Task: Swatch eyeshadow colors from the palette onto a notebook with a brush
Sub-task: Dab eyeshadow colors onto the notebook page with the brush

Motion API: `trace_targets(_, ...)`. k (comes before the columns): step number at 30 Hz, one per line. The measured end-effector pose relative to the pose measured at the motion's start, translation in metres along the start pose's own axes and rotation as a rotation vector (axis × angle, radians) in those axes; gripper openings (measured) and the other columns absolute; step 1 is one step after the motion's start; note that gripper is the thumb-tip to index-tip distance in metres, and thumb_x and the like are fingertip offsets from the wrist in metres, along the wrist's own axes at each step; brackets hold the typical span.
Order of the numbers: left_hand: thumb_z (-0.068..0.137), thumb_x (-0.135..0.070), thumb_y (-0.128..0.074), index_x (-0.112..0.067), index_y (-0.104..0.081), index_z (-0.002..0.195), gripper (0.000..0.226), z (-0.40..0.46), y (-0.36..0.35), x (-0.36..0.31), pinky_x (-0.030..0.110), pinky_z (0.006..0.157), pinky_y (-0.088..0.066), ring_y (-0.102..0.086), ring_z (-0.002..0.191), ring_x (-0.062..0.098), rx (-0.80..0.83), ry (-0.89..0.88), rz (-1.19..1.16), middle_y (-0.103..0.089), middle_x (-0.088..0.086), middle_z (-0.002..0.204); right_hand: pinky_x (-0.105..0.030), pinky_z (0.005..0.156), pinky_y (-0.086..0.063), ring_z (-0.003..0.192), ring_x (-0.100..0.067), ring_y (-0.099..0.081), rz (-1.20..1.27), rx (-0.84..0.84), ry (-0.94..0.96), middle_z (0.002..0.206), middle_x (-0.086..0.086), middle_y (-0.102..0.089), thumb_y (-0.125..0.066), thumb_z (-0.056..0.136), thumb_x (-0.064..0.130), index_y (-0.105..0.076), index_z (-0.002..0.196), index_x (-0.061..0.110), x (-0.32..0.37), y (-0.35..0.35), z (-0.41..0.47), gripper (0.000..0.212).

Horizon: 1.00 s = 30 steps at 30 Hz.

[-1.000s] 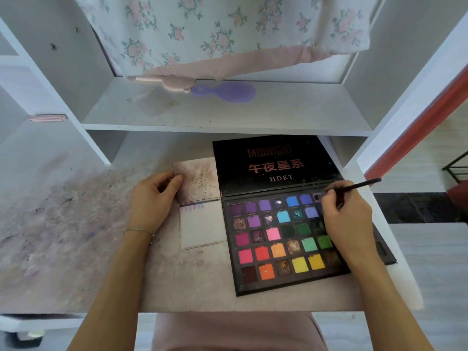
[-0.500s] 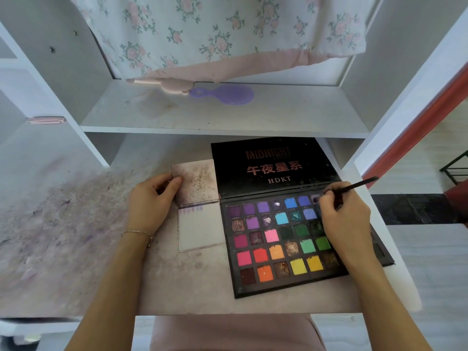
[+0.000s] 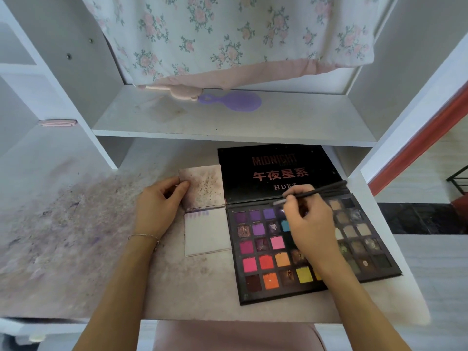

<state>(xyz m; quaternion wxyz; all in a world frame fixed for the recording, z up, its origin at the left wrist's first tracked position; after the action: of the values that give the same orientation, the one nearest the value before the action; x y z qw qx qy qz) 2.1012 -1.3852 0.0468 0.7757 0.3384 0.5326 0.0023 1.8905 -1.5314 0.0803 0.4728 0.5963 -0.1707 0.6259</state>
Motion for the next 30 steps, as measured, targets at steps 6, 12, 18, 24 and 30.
trace_targets(6, 0.086, -0.025, -0.06, -0.019, -0.071, 0.095, 0.015, -0.001, 0.0, 0.0, 0.02, 0.07, -0.045, -0.062, 0.079, 0.011, 0.0, -0.002, 0.018, -0.067, -0.009, 0.083, -0.02, 0.057, -0.047, 0.067, -0.013, -0.058, 0.077, 0.148, 0.029, 0.07, 0.001, -0.061, -0.054, 0.086, 0.012, -0.052, 0.08, 0.029, 0.012, -0.039, -0.001, 0.018)
trace_targets(12, 0.086, -0.025, -0.059, -0.02, -0.071, 0.093, 0.014, -0.001, 0.001, -0.001, 0.018, 0.07, -0.046, -0.061, 0.077, 0.006, 0.008, -0.01, 0.01, -0.068, -0.008, 0.085, -0.013, 0.055, -0.046, 0.065, -0.007, -0.058, 0.046, 0.268, 0.023, 0.068, 0.003, -0.062, -0.058, 0.084, 0.013, -0.053, 0.077, 0.024, 0.016, -0.07, -0.002, 0.014)
trace_targets(18, 0.086, -0.024, -0.06, -0.015, -0.071, 0.091, 0.014, 0.0, 0.002, 0.0, 0.041, 0.077, -0.052, -0.064, 0.082, 0.019, 0.018, 0.001, -0.029, -0.071, 0.002, 0.086, -0.011, 0.052, -0.044, 0.062, -0.006, -0.054, 0.007, 0.265, 0.013, 0.066, 0.002, -0.059, -0.057, 0.085, 0.011, -0.051, 0.078, 0.023, 0.013, -0.075, -0.002, 0.015)
trace_targets(24, 0.086, -0.024, -0.06, -0.016, -0.071, 0.095, 0.016, 0.0, 0.002, 0.0, 0.042, 0.079, -0.052, -0.064, 0.083, 0.02, 0.018, 0.006, -0.028, -0.071, 0.002, 0.089, -0.01, 0.051, -0.043, 0.06, 0.001, -0.052, -0.014, 0.308, -0.001, 0.066, 0.004, -0.057, -0.056, 0.086, 0.013, -0.05, 0.078, 0.022, 0.013, -0.077, -0.001, 0.014)
trace_targets(30, 0.086, -0.023, -0.06, -0.016, -0.071, 0.094, 0.015, -0.001, 0.002, -0.003, 0.039, 0.079, -0.052, -0.064, 0.082, 0.019, 0.013, -0.001, -0.022, -0.071, 0.0, 0.088, -0.009, 0.048, -0.038, 0.054, 0.004, -0.05, -0.034, 0.33, 0.005, 0.061, 0.007, -0.052, -0.055, 0.085, 0.012, -0.047, 0.074, 0.023, 0.012, -0.078, -0.001, 0.017)
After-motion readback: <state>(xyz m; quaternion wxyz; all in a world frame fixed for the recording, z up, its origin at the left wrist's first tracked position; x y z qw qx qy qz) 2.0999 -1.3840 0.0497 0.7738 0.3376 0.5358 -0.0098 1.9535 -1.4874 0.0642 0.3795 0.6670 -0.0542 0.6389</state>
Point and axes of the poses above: each hand's wrist, its own z-axis towards the middle knuckle, its own y-axis out of the back of the hand, x = y × z, the point moved 2 cm from there along z, towards the middle knuckle
